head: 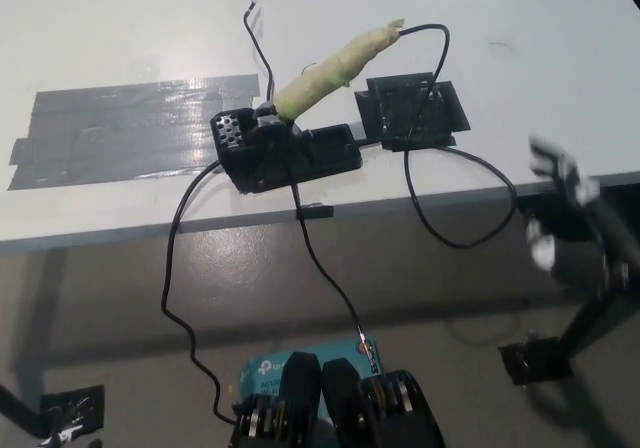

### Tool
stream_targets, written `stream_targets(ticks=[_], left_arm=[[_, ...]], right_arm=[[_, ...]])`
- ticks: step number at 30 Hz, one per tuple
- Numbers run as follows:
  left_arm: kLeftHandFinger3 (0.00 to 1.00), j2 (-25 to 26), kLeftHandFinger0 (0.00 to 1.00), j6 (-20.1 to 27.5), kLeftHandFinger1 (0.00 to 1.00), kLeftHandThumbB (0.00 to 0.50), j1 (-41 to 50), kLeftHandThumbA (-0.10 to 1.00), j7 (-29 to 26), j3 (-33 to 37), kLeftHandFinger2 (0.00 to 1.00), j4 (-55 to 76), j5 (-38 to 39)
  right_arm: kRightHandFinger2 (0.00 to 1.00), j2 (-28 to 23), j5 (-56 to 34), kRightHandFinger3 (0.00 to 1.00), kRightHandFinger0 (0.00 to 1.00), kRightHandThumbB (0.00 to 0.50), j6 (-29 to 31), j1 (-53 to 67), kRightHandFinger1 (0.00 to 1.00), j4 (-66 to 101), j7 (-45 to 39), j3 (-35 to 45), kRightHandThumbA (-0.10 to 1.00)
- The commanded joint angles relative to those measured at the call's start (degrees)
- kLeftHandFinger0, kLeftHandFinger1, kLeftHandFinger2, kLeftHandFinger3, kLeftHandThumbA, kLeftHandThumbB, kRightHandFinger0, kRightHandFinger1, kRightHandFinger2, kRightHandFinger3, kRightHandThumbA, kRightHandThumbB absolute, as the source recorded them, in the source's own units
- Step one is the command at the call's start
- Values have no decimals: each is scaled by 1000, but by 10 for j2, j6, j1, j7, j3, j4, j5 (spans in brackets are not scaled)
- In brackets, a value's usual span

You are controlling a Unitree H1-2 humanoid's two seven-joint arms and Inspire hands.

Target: The robot uses its right hand to grab the soldering gun kept on the middle of the table and pulls it out of its base and keep it on the right side of the base

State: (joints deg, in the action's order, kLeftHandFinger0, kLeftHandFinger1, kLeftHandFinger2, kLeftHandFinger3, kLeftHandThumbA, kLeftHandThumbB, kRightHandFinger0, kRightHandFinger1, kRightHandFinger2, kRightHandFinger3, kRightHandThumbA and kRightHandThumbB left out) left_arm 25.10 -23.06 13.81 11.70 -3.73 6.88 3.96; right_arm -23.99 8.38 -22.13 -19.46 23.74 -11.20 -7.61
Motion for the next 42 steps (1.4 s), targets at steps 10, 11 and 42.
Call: stream_targets(ticks=[10,11,42], left_arm=[[850,9,280,-7,425,274,19,552,19,-2,576,33,3],[843,9,298,-3,441,280,19,552,20,-3,575,31,2],[868,16,354,7,461,256,29,562,41,11,623,20,-1]], right_arm=[[883,38,169,1000,880,214,71,-355,1000,-134,-26,-150,316],[912,41,176,1000,941,225,80,-366,1000,-150,-23,-161,329],[1000,87,398,1000,1000,500,51,-515,1000,-553,-229,-440,833]])
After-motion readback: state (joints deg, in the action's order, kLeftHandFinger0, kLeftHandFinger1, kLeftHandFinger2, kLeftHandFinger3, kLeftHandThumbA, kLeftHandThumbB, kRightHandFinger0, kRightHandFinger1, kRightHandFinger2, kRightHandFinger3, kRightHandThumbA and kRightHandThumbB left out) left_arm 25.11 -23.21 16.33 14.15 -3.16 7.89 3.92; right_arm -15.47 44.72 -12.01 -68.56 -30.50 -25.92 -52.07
